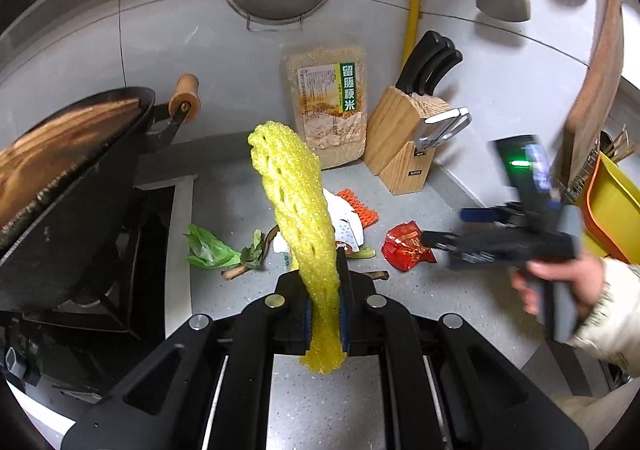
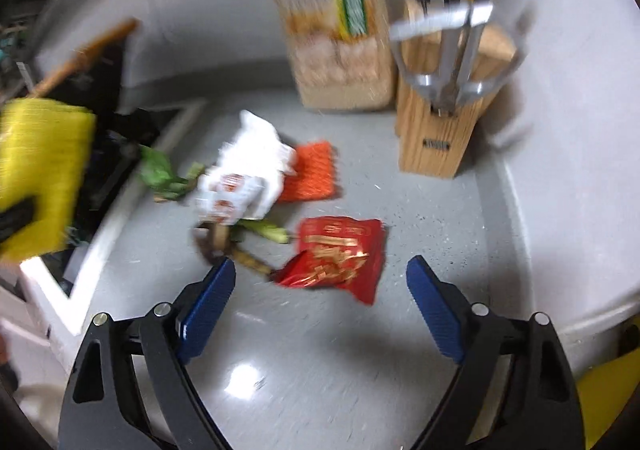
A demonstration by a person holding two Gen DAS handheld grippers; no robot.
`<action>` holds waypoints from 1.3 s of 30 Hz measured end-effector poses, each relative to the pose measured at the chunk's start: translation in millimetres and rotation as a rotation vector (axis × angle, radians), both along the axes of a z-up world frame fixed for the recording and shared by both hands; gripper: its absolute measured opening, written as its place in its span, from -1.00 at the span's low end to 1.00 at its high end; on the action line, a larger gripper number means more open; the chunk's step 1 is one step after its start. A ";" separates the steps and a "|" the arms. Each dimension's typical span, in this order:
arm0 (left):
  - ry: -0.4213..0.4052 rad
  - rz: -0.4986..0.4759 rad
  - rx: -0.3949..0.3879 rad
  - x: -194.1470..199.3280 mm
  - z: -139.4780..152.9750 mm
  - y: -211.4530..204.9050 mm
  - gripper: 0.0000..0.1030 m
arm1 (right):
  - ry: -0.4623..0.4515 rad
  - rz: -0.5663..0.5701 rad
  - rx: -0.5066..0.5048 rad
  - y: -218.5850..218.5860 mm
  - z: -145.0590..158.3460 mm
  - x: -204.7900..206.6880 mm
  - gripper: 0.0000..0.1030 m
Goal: Collect trash
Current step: 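Grasp the red snack wrapper with the right tool while the left tool holds the yellow net, then carry both items to the yellow bucket and open both tools to drop them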
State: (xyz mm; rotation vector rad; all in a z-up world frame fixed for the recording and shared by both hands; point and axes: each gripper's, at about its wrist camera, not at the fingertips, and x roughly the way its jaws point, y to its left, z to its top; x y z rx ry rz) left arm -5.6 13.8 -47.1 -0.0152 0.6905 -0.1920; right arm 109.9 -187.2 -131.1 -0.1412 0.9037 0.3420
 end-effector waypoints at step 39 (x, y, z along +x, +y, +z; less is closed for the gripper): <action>-0.033 0.008 0.019 -10.6 16.6 -0.6 -0.79 | -0.078 0.083 0.018 41.8 77.7 -49.4 -0.78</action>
